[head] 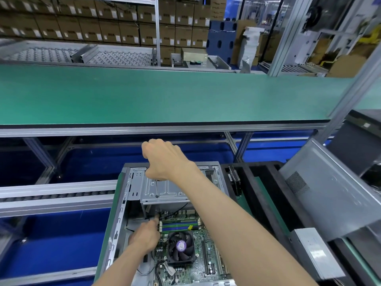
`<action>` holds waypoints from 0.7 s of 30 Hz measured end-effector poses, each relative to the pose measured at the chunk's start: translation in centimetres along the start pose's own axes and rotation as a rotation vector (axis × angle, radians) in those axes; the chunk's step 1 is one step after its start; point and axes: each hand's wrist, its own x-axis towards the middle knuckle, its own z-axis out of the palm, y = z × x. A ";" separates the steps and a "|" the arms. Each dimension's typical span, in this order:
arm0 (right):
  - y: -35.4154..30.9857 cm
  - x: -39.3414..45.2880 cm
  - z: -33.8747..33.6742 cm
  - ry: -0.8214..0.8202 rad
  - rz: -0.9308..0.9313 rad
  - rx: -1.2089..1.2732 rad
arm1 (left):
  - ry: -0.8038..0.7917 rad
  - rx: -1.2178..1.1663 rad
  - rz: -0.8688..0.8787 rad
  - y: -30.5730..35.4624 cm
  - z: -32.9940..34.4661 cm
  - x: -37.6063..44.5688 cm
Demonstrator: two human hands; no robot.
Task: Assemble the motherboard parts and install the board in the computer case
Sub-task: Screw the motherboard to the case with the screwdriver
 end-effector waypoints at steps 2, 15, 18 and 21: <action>-0.1 0.0 0.4 0.040 0.027 -0.048 | -0.001 -0.001 -0.002 0.0 0.0 0.0; -0.1 0.1 0.8 0.061 0.024 -0.116 | -0.007 0.000 -0.016 0.2 -0.2 -0.3; 0.1 0.2 0.6 0.008 0.007 -0.042 | -0.008 0.001 -0.014 0.2 -0.3 -0.3; 0.0 0.2 0.9 0.078 0.055 -0.166 | -0.008 -0.009 -0.017 0.3 -0.2 -0.3</action>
